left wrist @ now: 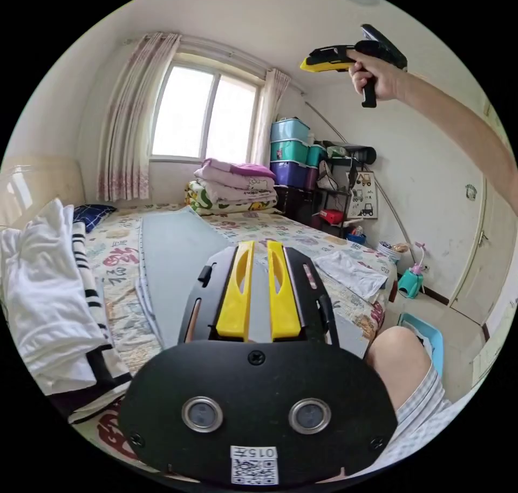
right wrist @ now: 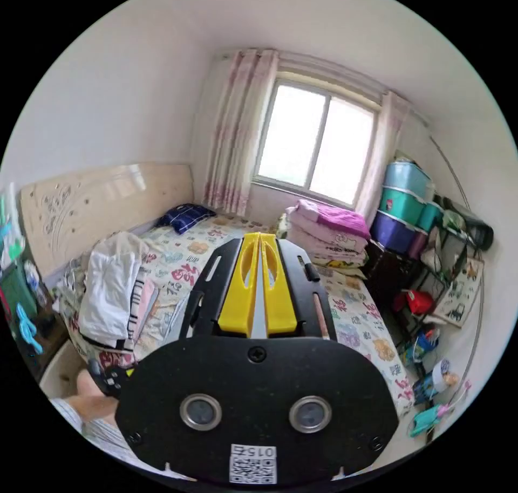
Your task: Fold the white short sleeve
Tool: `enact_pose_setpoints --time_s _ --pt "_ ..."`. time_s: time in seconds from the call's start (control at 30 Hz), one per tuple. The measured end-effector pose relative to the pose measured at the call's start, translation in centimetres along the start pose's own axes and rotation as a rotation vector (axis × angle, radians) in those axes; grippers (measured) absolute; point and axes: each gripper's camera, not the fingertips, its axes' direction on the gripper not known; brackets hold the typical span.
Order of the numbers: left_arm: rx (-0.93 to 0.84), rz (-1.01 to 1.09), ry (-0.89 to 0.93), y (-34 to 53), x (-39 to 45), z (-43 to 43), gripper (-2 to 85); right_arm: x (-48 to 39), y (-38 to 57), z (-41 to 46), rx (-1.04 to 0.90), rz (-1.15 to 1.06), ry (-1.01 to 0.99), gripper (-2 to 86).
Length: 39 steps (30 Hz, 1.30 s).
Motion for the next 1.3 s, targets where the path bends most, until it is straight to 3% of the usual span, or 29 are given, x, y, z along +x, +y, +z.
enact_pose_setpoints --time_s 0.1,0.27,0.4,0.57,0.83,0.97,1.3 --pt "0.055 -0.028 -0.096 2.7 -3.8 -6.7 4.7 -8.2 5.5 5.6 -0.080 -0.081 -0.006 -0.9" --pt "0.167 -0.097 -0.307 6.4 -10.5 -18.3 5.5 -20.4 14.1 13.5 -0.164 -0.176 -0.285 -0.1" --pt "0.247 -0.170 -0.427 10.0 -15.0 -25.9 7.0 -28.0 18.8 18.1 -0.224 -0.247 -0.396 2.0" --pt "0.254 -0.445 -0.586 17.9 -23.8 -34.4 10.5 -38.3 24.2 23.9 -0.294 -0.329 -0.545 4.0" --pt "0.117 -0.633 -0.380 24.8 -32.6 -36.4 13.1 -51.6 28.3 30.9 -0.335 -0.386 -0.655 7.9" --pt "0.194 -0.682 -0.269 27.6 -34.0 -37.9 10.6 -56.7 29.6 33.9 -0.347 -0.378 -0.674 9.4" --pt "0.221 -0.687 -0.210 30.5 -36.7 -39.1 9.6 -61.9 29.6 40.1 -0.379 -0.395 -0.540 13.4"
